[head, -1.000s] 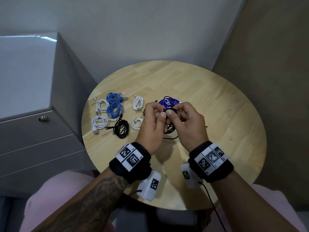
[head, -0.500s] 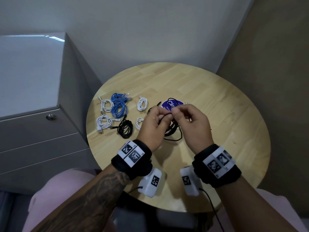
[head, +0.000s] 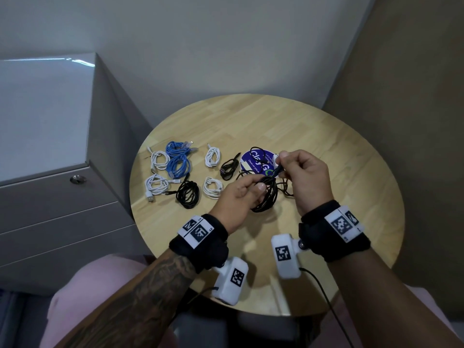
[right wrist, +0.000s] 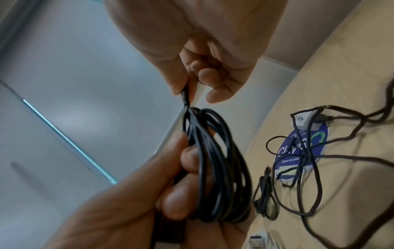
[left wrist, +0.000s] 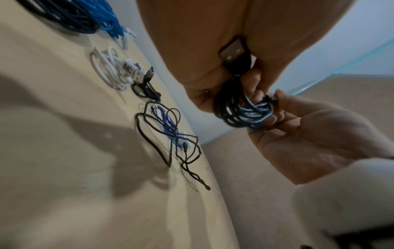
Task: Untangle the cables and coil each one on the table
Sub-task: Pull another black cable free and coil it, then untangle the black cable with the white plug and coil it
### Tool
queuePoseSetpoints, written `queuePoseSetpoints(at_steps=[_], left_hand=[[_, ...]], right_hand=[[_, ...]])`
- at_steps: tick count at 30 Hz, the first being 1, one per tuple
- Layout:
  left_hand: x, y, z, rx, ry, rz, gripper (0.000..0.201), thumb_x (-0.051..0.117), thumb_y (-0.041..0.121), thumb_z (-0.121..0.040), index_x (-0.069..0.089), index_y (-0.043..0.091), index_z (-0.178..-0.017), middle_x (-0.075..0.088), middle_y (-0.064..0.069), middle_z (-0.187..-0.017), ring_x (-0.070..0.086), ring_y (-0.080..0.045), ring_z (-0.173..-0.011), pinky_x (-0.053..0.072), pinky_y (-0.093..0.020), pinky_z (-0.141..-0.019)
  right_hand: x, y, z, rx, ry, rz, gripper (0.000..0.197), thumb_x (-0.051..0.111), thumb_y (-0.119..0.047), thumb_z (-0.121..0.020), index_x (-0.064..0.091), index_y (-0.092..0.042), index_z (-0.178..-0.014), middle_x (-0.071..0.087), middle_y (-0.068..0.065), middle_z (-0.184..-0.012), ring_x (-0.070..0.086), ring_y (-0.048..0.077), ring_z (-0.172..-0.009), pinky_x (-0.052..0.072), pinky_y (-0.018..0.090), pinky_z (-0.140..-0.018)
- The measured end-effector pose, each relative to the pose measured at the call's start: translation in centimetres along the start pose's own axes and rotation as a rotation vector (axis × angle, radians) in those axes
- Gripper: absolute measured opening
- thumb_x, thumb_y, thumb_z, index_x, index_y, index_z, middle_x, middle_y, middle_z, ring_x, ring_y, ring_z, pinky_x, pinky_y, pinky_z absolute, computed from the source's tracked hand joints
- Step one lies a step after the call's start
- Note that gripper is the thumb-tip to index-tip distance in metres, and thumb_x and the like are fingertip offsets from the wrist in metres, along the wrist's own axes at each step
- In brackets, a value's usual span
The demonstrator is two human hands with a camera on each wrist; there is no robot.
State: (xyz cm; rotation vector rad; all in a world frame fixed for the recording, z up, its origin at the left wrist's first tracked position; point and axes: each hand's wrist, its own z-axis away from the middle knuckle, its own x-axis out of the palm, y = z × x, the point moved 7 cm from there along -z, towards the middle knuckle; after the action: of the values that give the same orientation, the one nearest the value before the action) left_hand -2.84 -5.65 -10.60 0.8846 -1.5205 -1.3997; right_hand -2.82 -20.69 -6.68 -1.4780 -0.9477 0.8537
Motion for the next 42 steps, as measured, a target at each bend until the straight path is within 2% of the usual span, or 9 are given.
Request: queuePoseSetpoints(at_steps=[9, 12, 16, 21, 26, 29, 36, 39, 42], left_hand=[[-2.6, 0.4, -0.9, -0.011, 0.056, -0.061, 0.026, 0.058, -0.001, -0.093, 0.07, 0.02, -0.102, 0.071, 0.001, -0.093, 0.064, -0.011, -0.085, 0.051, -0.026, -0.084], [-5.0, 1.9, -2.6, -0.014, 0.153, -0.177, 0.024, 0.057, 0.002, -0.095, 0.071, 0.021, -0.1, 0.07, 0.0, -0.089, 0.063, -0.014, -0.081, 0.054, -0.026, -0.075], [-7.8, 5.2, -6.9, 0.0, 0.286, -0.35, 0.017, 0.064, 0.012, -0.093, 0.072, 0.013, -0.108, 0.069, 0.002, -0.085, 0.059, -0.008, -0.072, 0.052, -0.027, -0.071], [-10.1, 7.3, -15.5, -0.131, 0.344, -0.677, 0.014, 0.067, 0.021, -0.091, 0.072, 0.015, -0.103, 0.067, -0.004, -0.084, 0.048, -0.01, -0.054, 0.04, -0.016, -0.046], [-10.6, 3.5, -21.8, -0.346, 0.177, -1.142, 0.03, 0.066, 0.025, -0.087, 0.071, 0.009, -0.112, 0.07, -0.011, -0.106, 0.066, -0.028, -0.093, 0.055, -0.035, -0.087], [-11.2, 0.6, -24.5, -0.416, 0.055, -1.437, 0.027, 0.066, 0.037, -0.084, 0.075, 0.015, -0.099, 0.072, -0.005, -0.091, 0.069, -0.027, -0.082, 0.059, -0.038, -0.078], [-11.2, -1.0, -23.1, -0.607, -0.096, -1.701, 0.023, 0.07, 0.029, -0.078, 0.061, 0.01, -0.071, 0.056, -0.006, -0.069, 0.05, -0.019, -0.053, 0.044, -0.026, -0.053], [-17.3, -6.6, -30.8, -0.543, 0.014, -1.647, 0.035, 0.067, 0.052, -0.068, 0.069, 0.017, -0.073, 0.063, -0.004, -0.072, 0.059, -0.021, -0.06, 0.057, -0.033, -0.065], [-14.5, -3.3, -30.0, -0.368, 0.093, -1.503, 0.02, 0.067, 0.049, -0.071, 0.069, 0.032, -0.083, 0.068, -0.003, -0.087, 0.063, -0.025, -0.073, 0.056, -0.037, -0.077]], right_hand=[[1.4, 1.4, -0.5, 0.179, -0.154, -0.014, 0.025, 0.057, -0.029, -0.102, 0.072, -0.018, -0.084, 0.059, -0.015, -0.063, 0.05, 0.007, -0.067, 0.046, 0.019, -0.063], [-0.3, 1.8, -3.6, 0.044, -0.136, 0.301, 0.025, 0.057, -0.039, -0.101, 0.072, -0.02, -0.107, 0.068, -0.006, -0.098, 0.061, 0.012, -0.091, 0.053, 0.036, -0.088], [-1.0, 7.4, -4.5, 0.042, -0.376, 0.99, 0.05, 0.063, -0.043, -0.093, 0.053, -0.034, -0.141, 0.038, 0.001, -0.155, 0.039, 0.026, -0.14, 0.037, 0.044, -0.115], [-1.7, 9.4, -3.9, 0.102, -0.478, 1.243, 0.035, 0.071, -0.043, -0.084, 0.068, -0.03, -0.117, 0.055, 0.002, -0.13, 0.055, 0.026, -0.119, 0.049, 0.037, -0.098], [-3.4, 8.5, -4.1, 0.274, -0.644, 1.297, 0.019, 0.068, -0.032, -0.082, 0.074, -0.018, -0.093, 0.071, 0.004, -0.095, 0.067, 0.024, -0.086, 0.054, 0.03, -0.078], [-4.1, 7.6, -4.7, 0.317, -0.648, 1.149, 0.019, 0.058, -0.028, -0.089, 0.073, -0.022, -0.099, 0.07, 0.003, -0.089, 0.064, 0.023, -0.077, 0.053, 0.03, -0.074], [-4.5, 7.9, -6.7, 0.234, -0.36, 0.991, 0.047, 0.059, -0.057, -0.091, 0.058, -0.023, -0.124, 0.064, -0.002, -0.112, 0.062, 0.021, -0.1, 0.051, 0.035, -0.087], [-3.4, 9.8, -6.2, 0.235, -0.378, 1.114, 0.049, 0.059, -0.062, -0.088, 0.059, -0.021, -0.114, 0.058, 0.003, -0.114, 0.062, 0.026, -0.099, 0.051, 0.036, -0.082], [-3.2, 10.0, -5.8, 0.165, -0.318, 1.208, 0.038, 0.061, -0.048, -0.091, 0.057, -0.019, -0.115, 0.056, 0.009, -0.116, 0.06, 0.032, -0.103, 0.05, 0.037, -0.082]])
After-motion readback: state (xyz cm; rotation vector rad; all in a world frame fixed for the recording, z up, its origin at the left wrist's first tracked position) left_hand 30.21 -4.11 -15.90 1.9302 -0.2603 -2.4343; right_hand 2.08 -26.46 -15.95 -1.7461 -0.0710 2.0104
